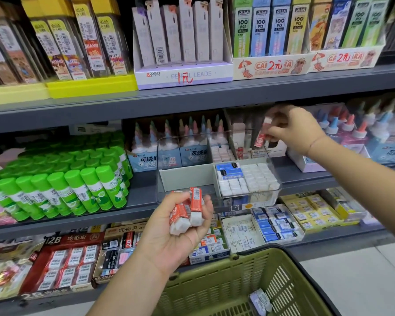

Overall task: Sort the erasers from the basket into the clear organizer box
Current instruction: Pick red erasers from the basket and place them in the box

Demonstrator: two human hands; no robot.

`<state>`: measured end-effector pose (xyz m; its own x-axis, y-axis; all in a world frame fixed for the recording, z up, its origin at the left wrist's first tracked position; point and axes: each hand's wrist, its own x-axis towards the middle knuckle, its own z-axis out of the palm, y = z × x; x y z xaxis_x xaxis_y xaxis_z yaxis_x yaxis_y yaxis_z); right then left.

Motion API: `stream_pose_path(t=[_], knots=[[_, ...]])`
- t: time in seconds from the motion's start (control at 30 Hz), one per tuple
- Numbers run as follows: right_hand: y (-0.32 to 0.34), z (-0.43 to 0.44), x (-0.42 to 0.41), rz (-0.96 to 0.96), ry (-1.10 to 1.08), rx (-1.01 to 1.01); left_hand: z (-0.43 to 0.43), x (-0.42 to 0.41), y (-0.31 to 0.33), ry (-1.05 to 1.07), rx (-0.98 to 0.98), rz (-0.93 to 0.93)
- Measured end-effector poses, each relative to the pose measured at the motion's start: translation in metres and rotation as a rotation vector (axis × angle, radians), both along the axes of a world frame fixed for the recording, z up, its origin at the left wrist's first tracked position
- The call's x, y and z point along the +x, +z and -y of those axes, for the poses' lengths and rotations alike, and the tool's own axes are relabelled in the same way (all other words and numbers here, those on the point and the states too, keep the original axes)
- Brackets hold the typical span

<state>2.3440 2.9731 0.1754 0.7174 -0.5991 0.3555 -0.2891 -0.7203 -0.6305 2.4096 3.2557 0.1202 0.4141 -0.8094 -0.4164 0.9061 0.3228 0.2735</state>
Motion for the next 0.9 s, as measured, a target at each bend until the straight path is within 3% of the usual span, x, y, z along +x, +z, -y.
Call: stream_pose_path(t=[0.13, 0.23, 0.57, 0.9], knots=[[-0.01, 0.029, 0.024, -0.368, -0.029, -0.23, 0.002, 0.001, 0.0, 0.011, 0.018, 0.002], [-0.018, 0.029, 0.038, -0.522, -0.012, -0.411, 0.003, 0.001, -0.001, 0.004, 0.024, 0.023], [-0.044, 0.045, 0.067, -0.462, -0.055, -0.503, 0.007, 0.004, -0.004, -0.01, 0.012, 0.048], [-0.051, 0.047, 0.082, -0.631, -0.16, -0.74, 0.007, 0.002, -0.004, -0.012, 0.024, 0.042]])
